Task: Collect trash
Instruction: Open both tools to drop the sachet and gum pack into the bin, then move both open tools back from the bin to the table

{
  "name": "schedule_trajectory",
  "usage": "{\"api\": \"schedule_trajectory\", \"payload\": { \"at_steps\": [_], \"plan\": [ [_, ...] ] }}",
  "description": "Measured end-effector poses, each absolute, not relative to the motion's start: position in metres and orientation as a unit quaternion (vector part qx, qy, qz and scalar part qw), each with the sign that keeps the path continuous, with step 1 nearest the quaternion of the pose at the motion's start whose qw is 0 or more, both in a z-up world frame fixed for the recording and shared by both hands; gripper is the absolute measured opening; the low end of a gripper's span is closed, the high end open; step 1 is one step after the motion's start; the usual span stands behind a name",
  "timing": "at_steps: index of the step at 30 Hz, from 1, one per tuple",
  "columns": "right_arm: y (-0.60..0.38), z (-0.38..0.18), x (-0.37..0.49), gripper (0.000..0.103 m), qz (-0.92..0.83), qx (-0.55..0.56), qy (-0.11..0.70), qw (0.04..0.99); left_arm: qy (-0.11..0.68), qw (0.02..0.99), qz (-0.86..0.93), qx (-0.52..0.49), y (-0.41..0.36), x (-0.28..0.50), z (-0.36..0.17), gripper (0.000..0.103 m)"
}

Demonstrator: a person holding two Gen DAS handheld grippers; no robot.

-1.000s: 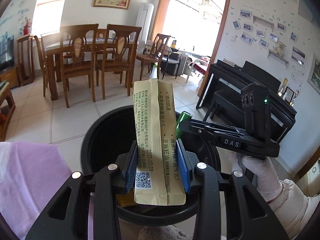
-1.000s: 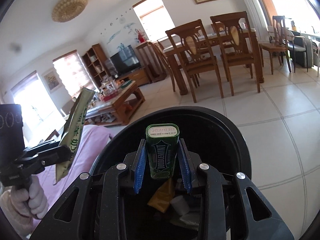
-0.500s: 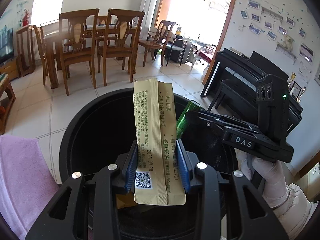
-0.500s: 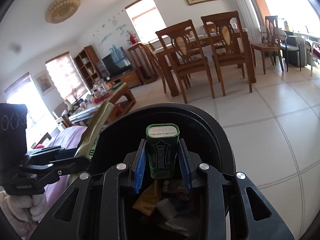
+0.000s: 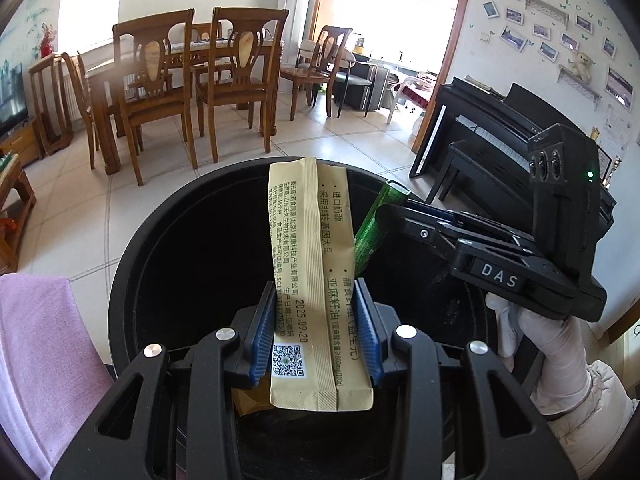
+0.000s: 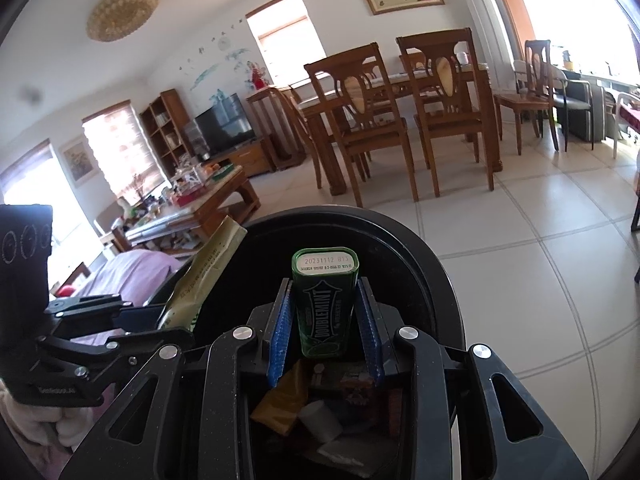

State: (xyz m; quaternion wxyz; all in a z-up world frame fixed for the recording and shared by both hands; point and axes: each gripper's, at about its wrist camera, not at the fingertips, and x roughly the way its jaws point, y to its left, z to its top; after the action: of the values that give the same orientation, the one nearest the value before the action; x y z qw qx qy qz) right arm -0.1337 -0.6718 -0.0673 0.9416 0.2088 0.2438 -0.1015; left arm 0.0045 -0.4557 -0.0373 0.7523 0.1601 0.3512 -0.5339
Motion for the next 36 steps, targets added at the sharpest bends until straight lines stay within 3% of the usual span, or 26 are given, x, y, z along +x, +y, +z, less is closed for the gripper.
{"api": "schedule_trajectory", "payload": {
  "at_steps": [4,8,9,12,14,16,19,29,36],
  "plan": [
    [-0.669,-0.067,-0.132,0.032,-0.102,0.208,0.247,0.941,0.351,0.752,-0.531,0.173,-0.46,0.001,-0.038,0.041],
    [-0.666,-0.065,-0.131,0.034,-0.101,0.204,0.244,0.943,0.345,0.755,-0.53,0.174,-0.463,-0.004,-0.034,0.068],
    [-0.664,-0.062,-0.131,0.036,-0.1,0.203,0.243,0.943,0.341,0.756,-0.531,0.174,-0.462,-0.005,-0.033,0.069],
    [-0.662,-0.06,-0.13,0.046,-0.103,0.197,0.239,0.945,0.334,0.755,-0.534,0.181,-0.463,-0.009,-0.034,0.073],
    [-0.662,-0.059,-0.131,0.054,-0.106,0.196,0.235,0.946,0.326,0.761,-0.529,0.185,-0.461,-0.01,-0.033,0.083],
    [-0.662,-0.058,-0.131,0.068,-0.112,0.195,0.233,0.946,0.316,0.767,-0.528,0.184,-0.459,-0.012,-0.03,0.09],
    [-0.662,-0.058,-0.133,0.076,-0.116,0.196,0.224,0.948,0.306,0.774,-0.527,0.175,-0.454,-0.012,-0.027,0.097],
    [-0.654,-0.048,-0.134,0.094,-0.122,0.205,0.204,0.949,0.292,0.797,-0.505,0.156,-0.432,-0.01,-0.012,0.098],
    [-0.651,-0.042,-0.135,0.098,-0.127,0.224,0.202,0.945,0.274,0.81,-0.499,0.141,-0.409,-0.017,0.0,0.098]
  ]
}}
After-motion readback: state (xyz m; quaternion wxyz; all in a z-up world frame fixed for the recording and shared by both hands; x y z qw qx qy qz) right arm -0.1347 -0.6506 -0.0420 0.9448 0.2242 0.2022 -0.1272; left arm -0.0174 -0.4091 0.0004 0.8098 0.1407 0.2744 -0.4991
